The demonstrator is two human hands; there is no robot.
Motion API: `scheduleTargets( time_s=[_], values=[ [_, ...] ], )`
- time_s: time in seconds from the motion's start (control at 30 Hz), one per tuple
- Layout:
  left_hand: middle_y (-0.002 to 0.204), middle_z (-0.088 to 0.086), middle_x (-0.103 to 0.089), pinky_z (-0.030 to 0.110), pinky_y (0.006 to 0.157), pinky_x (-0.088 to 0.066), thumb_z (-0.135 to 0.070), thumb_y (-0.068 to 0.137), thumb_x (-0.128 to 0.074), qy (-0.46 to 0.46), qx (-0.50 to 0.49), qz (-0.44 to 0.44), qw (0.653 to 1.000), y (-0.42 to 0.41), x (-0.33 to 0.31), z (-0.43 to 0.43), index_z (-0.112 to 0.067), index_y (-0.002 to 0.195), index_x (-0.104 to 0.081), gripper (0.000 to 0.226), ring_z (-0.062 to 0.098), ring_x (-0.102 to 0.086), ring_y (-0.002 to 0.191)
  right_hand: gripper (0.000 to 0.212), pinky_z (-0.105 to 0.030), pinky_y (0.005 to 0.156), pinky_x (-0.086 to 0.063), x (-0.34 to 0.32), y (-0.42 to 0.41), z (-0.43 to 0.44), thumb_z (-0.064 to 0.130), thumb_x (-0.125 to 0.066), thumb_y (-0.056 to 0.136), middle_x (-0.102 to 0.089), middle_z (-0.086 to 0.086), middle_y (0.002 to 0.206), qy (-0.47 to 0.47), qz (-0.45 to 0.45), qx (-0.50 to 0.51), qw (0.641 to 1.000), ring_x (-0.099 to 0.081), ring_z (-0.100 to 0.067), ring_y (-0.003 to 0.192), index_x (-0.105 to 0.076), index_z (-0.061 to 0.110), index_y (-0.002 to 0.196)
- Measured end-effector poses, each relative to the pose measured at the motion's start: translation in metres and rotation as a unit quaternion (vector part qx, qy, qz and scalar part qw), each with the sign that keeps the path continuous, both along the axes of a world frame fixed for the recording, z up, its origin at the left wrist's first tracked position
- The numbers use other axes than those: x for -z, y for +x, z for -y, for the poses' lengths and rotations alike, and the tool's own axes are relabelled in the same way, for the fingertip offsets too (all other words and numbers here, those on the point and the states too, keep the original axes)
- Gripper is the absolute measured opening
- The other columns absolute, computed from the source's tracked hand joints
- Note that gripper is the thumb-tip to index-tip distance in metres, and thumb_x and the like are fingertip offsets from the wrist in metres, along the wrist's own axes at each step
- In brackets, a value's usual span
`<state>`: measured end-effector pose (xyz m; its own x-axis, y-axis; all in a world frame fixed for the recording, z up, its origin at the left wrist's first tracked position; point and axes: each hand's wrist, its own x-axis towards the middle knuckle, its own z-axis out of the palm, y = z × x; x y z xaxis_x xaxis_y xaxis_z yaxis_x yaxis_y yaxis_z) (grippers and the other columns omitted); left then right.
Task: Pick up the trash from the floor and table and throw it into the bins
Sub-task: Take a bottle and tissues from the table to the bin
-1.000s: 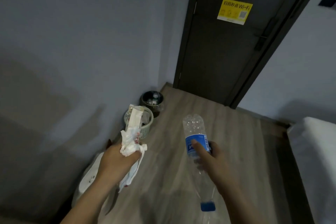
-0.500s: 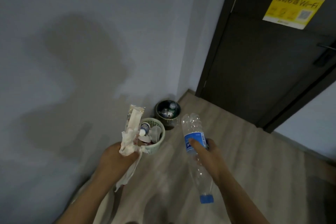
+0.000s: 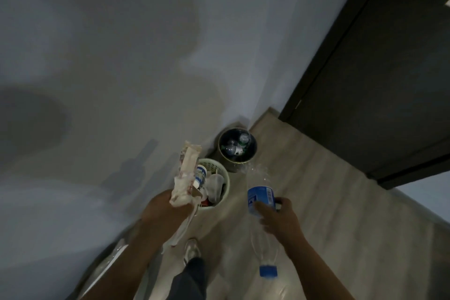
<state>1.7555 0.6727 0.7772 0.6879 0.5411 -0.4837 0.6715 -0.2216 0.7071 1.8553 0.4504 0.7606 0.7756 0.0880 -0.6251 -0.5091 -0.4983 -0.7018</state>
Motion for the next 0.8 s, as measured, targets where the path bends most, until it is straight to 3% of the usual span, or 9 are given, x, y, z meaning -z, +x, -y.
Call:
scheduleTargets(
  time_s=[0.13, 0.23, 0.33, 0.4, 0.47, 0.63, 0.73, 0.8],
  values=[
    [0.076, -0.003, -0.065, 0.024, 0.062, -0.044, -0.025, 0.084, -0.069, -0.014, 0.018, -0.018, 1.000, 0.056, 0.038, -0.030, -0.020, 0.080, -0.063, 0.008, 0.014, -0.061, 0.072, 0.066, -0.027, 0.064, -0.052, 0.039, 0.045, -0.032, 0.041, -0.073, 0.081, -0.064, -0.012, 0.107, -0.056, -0.017, -0.012, 0.998, -0.066, -0.020, 0.083, -0.043, 0.011, 0.131],
    [0.071, -0.010, -0.061, 0.015, 0.057, -0.040, -0.023, 0.081, -0.071, -0.027, 0.033, -0.034, 0.999, 0.093, 0.069, -0.046, -0.031, 0.071, -0.057, 0.019, 0.003, -0.057, 0.067, 0.065, -0.031, 0.074, -0.057, 0.070, 0.078, -0.049, 0.047, -0.072, 0.080, -0.064, -0.009, 0.109, -0.078, -0.057, -0.038, 0.995, -0.067, -0.021, 0.087, -0.045, 0.015, 0.130],
    [0.074, -0.006, -0.063, 0.014, 0.057, -0.040, -0.023, 0.081, -0.072, -0.035, 0.035, -0.059, 0.997, 0.125, 0.104, -0.053, -0.025, 0.077, -0.062, 0.011, 0.010, -0.058, 0.069, 0.063, -0.037, 0.078, -0.059, 0.103, 0.110, -0.060, 0.049, -0.071, 0.080, -0.064, -0.007, 0.106, -0.094, -0.088, -0.047, 0.991, -0.068, -0.022, 0.087, -0.046, 0.016, 0.128],
    [0.084, 0.003, -0.067, 0.022, 0.066, -0.047, -0.024, 0.080, -0.073, -0.049, 0.013, -0.089, 0.995, 0.143, 0.131, -0.057, -0.017, 0.088, -0.065, 0.013, 0.017, -0.061, 0.076, 0.061, -0.038, 0.078, -0.059, 0.129, 0.130, -0.069, 0.049, -0.070, 0.080, -0.064, -0.007, 0.104, -0.101, -0.102, -0.055, 0.988, -0.068, -0.023, 0.085, -0.045, 0.016, 0.126],
    [0.086, 0.005, -0.069, 0.032, 0.073, -0.052, -0.030, 0.079, -0.073, -0.067, 0.006, -0.118, 0.991, 0.157, 0.163, -0.059, -0.020, 0.086, -0.063, 0.016, 0.020, -0.063, 0.079, 0.060, -0.034, 0.074, -0.058, 0.158, 0.150, -0.076, 0.049, -0.070, 0.080, -0.063, -0.006, 0.102, -0.106, -0.108, -0.066, 0.986, -0.066, -0.021, 0.083, -0.045, 0.016, 0.125],
    [0.071, -0.006, -0.061, 0.017, 0.058, -0.049, -0.024, 0.082, -0.072, -0.115, -0.036, -0.136, 0.983, 0.186, 0.247, -0.056, -0.029, 0.077, -0.057, 0.017, 0.015, -0.059, 0.070, 0.055, -0.032, 0.072, -0.056, 0.236, 0.191, -0.093, 0.044, -0.070, 0.081, -0.058, -0.002, 0.100, -0.123, -0.117, -0.102, 0.980, -0.062, -0.016, 0.085, -0.047, 0.014, 0.121],
    [0.080, 0.002, -0.069, 0.037, 0.080, -0.055, -0.029, 0.075, -0.075, -0.135, -0.038, -0.145, 0.979, 0.202, 0.300, -0.056, -0.022, 0.083, -0.064, 0.015, 0.022, -0.066, 0.082, 0.035, -0.030, 0.075, -0.052, 0.278, 0.210, -0.104, 0.039, -0.067, 0.086, -0.053, -0.004, 0.108, -0.136, -0.125, -0.143, 0.972, -0.059, -0.019, 0.093, -0.050, 0.018, 0.109],
    [0.084, 0.004, -0.071, 0.040, 0.083, -0.055, -0.035, 0.070, -0.077, -0.159, -0.050, -0.150, 0.975, 0.211, 0.337, -0.058, -0.019, 0.089, -0.067, 0.027, 0.023, -0.068, 0.086, 0.027, -0.035, 0.081, -0.052, 0.312, 0.221, -0.110, 0.038, -0.065, 0.087, -0.052, -0.005, 0.108, -0.143, -0.125, -0.168, 0.967, -0.058, -0.021, 0.096, -0.054, 0.024, 0.108]
  ],
)
